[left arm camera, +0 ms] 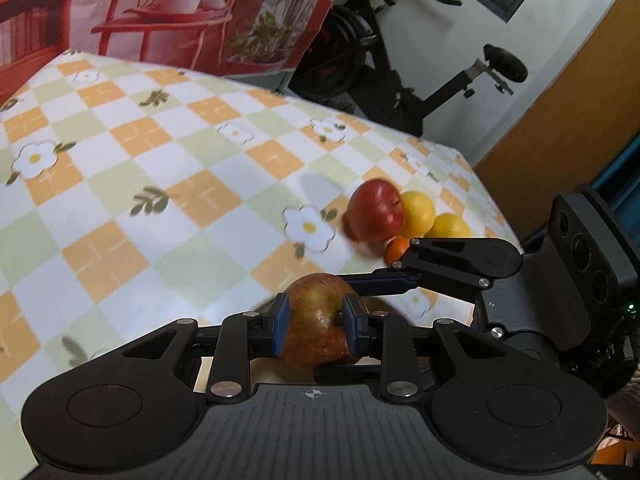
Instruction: Organize fruits
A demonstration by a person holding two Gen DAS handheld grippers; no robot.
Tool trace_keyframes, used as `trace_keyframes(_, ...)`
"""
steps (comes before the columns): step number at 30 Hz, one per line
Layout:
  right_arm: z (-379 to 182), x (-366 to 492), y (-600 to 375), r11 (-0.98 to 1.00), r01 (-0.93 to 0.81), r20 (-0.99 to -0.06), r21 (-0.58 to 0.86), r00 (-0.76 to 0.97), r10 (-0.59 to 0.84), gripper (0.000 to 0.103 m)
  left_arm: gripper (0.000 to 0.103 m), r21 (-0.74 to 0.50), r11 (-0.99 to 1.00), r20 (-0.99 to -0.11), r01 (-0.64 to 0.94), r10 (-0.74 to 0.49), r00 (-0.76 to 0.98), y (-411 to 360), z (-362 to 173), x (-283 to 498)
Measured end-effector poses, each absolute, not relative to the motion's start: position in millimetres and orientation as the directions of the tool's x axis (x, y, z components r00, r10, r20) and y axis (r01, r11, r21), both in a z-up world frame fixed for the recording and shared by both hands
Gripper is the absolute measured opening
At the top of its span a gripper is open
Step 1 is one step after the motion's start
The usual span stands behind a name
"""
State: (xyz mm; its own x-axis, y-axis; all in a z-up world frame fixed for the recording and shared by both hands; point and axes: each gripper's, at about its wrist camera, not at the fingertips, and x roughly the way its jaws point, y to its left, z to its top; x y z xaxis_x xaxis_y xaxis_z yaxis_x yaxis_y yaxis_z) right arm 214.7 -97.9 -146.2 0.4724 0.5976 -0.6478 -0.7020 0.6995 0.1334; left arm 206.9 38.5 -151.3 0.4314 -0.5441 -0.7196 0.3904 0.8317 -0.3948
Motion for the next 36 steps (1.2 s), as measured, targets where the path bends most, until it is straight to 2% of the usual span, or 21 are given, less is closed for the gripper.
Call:
trace_keyframes(18,-154,215,-79,0.684,-0.711,-0.629,0.164,0.459,0.628,0.060,0.031,-0.390,0.851,-0.718,0.352,-0.520,0.462,59,-152,195)
trace_keyframes(27,-155,214,-82,0.693,-0.699,-0.632,0.175,0.460,0.623,0.060,0.040,-0.377,0.854,-0.724,0.359,-0.513,0.461,55,-155,195)
trace_keyframes(36,-149,207,-89,0.699,-0.695,-0.615,0.165,0.481,0.624,0.061,0.040,-0.372,0.862,-0.726,0.346,-0.502,0.471,60,-155,195)
